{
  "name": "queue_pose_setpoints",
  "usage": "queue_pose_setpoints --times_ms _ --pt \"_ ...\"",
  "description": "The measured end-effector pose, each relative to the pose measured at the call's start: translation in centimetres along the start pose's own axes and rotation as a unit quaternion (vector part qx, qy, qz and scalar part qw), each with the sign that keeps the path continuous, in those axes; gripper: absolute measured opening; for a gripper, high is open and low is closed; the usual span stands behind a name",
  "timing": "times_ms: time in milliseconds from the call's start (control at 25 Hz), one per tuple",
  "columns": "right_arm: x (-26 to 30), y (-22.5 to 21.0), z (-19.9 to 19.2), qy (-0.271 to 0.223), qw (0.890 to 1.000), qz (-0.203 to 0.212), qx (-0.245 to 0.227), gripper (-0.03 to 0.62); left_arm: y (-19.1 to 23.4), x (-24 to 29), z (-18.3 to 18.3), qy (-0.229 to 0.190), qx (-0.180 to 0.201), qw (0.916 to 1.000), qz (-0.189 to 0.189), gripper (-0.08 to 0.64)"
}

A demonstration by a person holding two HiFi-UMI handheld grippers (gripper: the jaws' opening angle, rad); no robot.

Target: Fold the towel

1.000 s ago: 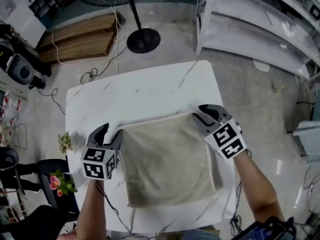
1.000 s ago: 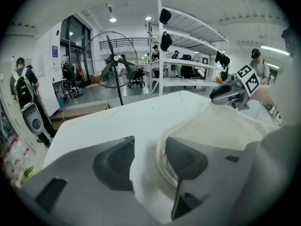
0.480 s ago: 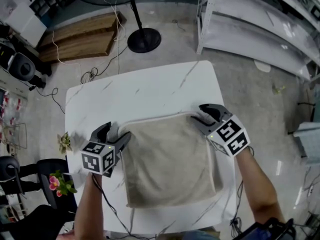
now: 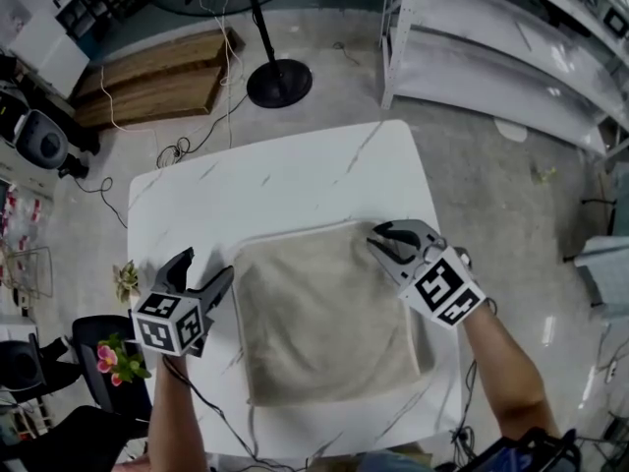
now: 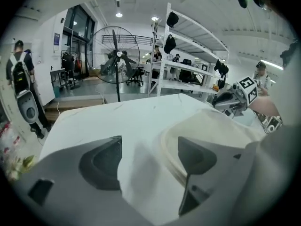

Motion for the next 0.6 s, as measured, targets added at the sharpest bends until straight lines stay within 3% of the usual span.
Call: queue_pose_setpoints --times_ms 40,160,240,440,600 --pt "0.2 -0.3 -0.3 0.001 1.0 -0.004 0.004 0.044 -0.1 -0.5 0.2 -0.01 0.002 0.9999 0.002 0.365" --pt "1.1 -1.0 -1.9 0.018 1.0 -0.013 0.016 0.025 -2.1 -1.4 1.0 -0.057 0.022 0.9979 -0.023 0.142" --pt "1.8 -1.1 -3.4 0.044 0.999 -0.015 0.012 0.023 -4.2 -1.1 1.0 -0.073 0.047 0.9949 -0.051 0.062" --pt "1.0 0.0 -2.5 0.033 0.999 -0.007 0.003 0.018 -7.2 1.3 -1.7 -0.002 0.09 0.9916 -0.093 0.035" --pt "-0.9 4.1 -2.7 0.045 0.996 0.069 -0.024 0.017 -7.0 1.8 -2.6 0.024 0.108 0.9895 -0.093 0.035"
Point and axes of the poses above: the fingertips, and each gripper's own axes: x forward along the fingers, y to its left, z out of its top, the point moved 4 cm from there along -x, backward along the fingers, and after that the axes turned 6 degrees about x, right-handed, at the moved point
